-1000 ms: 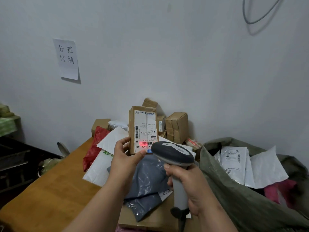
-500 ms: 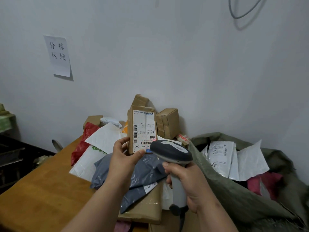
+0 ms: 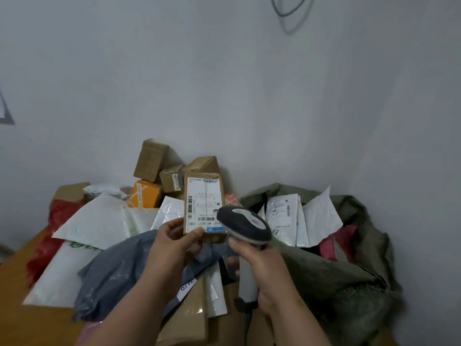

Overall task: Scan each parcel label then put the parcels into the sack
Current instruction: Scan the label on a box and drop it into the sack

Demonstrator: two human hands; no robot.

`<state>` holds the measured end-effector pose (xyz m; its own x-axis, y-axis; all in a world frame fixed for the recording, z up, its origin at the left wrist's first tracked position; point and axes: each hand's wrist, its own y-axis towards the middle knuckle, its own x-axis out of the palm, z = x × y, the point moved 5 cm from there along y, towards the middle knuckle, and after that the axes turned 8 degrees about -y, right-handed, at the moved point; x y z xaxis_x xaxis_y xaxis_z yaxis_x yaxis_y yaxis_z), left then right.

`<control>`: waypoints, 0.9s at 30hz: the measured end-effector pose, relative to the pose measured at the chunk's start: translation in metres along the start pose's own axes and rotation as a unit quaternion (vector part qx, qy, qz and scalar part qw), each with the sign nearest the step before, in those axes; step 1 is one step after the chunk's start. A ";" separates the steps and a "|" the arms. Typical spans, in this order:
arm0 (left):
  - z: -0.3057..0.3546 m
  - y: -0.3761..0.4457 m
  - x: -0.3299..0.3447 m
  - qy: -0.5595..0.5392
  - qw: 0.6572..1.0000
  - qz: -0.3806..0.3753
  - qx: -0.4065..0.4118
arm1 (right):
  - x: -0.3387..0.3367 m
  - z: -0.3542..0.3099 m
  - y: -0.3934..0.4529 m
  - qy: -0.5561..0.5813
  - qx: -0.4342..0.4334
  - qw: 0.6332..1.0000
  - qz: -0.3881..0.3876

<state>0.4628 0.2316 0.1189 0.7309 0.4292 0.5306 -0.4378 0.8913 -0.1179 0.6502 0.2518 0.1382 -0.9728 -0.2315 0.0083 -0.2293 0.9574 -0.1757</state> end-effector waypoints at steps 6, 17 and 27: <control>-0.041 0.009 0.033 0.077 0.991 -0.072 -0.077 | -0.023 0.019 0.011 0.044 0.022 0.999 0.007; -0.120 0.082 0.145 0.206 0.966 -0.082 -0.129 | -0.115 0.024 0.094 0.094 0.009 0.993 0.074; -0.118 0.150 0.163 0.350 0.935 0.052 0.004 | -0.150 0.052 0.193 0.109 0.079 0.988 0.077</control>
<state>0.5781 0.4525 0.0885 0.8464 0.5071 -0.1627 -0.5279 0.8390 -0.1315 0.7539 0.4624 0.0520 -0.9835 -0.0267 0.1789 -0.0879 0.9351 -0.3433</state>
